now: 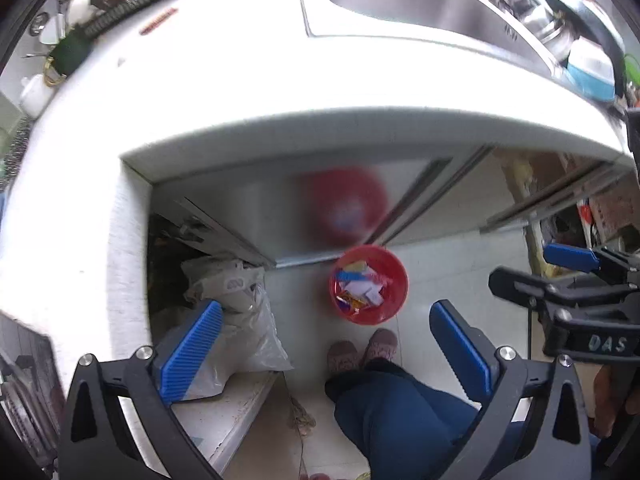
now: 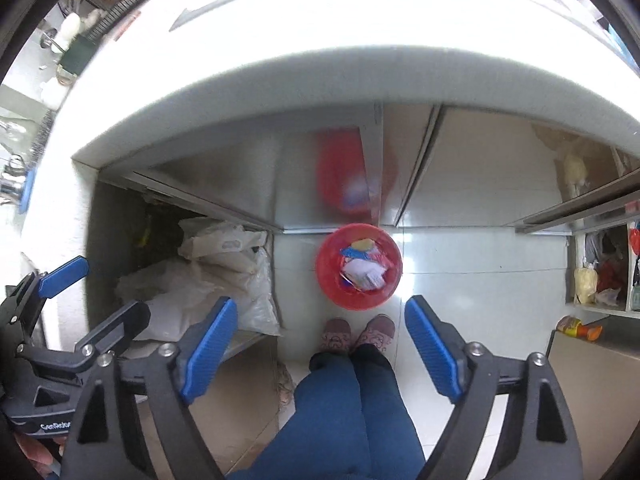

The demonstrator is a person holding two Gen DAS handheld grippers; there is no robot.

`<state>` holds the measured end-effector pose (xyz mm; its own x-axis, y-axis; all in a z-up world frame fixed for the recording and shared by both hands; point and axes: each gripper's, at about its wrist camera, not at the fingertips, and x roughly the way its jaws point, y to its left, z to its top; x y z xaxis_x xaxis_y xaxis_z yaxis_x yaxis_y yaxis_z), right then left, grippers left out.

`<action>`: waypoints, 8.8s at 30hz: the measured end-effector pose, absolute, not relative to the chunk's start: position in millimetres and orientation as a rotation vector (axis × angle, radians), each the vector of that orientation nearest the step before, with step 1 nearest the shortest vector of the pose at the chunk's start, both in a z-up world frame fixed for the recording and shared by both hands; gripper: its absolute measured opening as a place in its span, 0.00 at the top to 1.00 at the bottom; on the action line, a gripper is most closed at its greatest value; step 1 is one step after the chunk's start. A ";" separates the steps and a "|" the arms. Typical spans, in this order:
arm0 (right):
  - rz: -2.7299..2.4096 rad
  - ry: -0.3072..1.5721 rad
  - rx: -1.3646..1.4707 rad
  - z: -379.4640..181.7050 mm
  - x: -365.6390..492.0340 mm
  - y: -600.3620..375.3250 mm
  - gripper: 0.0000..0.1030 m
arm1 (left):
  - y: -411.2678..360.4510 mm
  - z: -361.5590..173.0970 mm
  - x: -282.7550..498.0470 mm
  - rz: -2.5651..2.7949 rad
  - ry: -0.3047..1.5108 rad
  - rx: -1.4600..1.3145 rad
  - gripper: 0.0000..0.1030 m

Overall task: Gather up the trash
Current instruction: 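Raise both tools back up to the counter, then grasp the red sauce sachet with the right tool, then grasp the white plastic spoon with the left tool while the right tool holds the sachet, then carry the spoon and sachet down toward the red bin, then open the left tool over the bin while the right tool releases the sachet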

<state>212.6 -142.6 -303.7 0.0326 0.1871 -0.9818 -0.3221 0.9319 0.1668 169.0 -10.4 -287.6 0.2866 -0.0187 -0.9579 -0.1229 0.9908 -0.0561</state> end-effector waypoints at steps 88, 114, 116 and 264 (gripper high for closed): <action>0.974 1.257 -0.815 -308.4 403.7 294.2 0.55 | 353.6 -282.3 348.1 0.458 1.312 -0.440 0.00; 0.817 1.384 -0.516 -262.9 413.7 158.8 0.95 | 281.7 -282.0 383.6 0.072 1.330 -0.166 0.00; 0.799 1.393 -0.494 -263.6 415.9 152.9 0.95 | 275.2 -287.3 391.3 0.043 1.343 -0.109 0.00; 0.647 1.602 -0.140 -526.1 205.7 -147.2 0.95 | -13.6 -507.6 171.0 0.058 1.470 -0.149 0.13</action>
